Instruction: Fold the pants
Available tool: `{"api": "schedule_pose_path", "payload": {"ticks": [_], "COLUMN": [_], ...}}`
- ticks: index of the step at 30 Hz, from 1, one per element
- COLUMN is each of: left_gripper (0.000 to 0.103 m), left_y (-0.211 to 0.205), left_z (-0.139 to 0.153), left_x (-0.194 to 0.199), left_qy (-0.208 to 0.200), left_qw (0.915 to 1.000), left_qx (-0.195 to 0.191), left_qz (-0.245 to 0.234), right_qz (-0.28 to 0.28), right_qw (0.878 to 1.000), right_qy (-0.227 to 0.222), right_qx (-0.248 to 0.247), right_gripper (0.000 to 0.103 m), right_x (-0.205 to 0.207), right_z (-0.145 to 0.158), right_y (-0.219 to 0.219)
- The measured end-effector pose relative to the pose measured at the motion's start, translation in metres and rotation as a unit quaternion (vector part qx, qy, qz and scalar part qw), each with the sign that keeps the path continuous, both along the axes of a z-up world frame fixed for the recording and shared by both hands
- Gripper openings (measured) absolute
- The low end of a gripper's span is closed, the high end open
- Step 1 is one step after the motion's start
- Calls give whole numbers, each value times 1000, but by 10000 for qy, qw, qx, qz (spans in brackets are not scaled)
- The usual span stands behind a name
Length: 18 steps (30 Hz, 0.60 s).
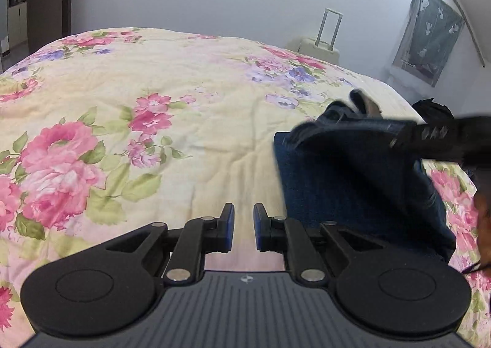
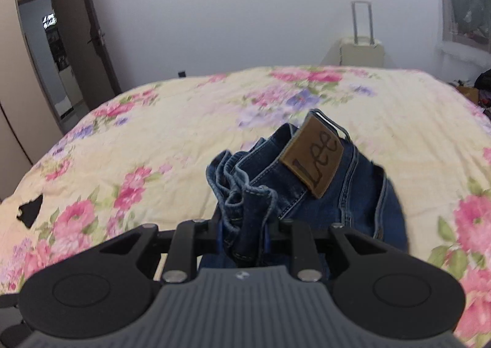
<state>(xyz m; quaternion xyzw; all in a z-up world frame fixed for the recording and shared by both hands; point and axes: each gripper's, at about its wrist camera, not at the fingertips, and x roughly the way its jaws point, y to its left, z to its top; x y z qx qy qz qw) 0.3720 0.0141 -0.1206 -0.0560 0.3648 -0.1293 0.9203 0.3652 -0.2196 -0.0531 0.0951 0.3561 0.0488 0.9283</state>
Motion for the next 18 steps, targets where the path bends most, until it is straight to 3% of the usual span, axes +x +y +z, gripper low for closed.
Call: {"api": "schedule_pose_path", "payload": {"ticks": [4, 8, 12, 15, 18], "left_gripper": [15, 20, 43, 46, 48], "left_y": [10, 20, 25, 22, 14], "left_z": [-8, -15, -18, -22, -21], "left_x": [6, 16, 20, 22, 27], "left_qy": [100, 225, 372, 494, 539], "left_qw": [9996, 9970, 9885, 9838, 9821], "left_qx": [-258, -740, -1429, -1677, -1748], "left_qz": [-18, -73, -319, -393, -460], "right_qz": [348, 538, 724, 768, 767], "right_qw": [9967, 9933, 9923, 9932, 9939], "right_qy": [687, 862, 834, 774, 771], "right_qx": [-265, -556, -557, -408, 173], "right_gripper": [19, 24, 37, 39, 43], "right_x": [4, -3, -14, -25, -43], "right_z": [-66, -100, -105, -93, -82], "right_y": [42, 58, 61, 55, 39]}}
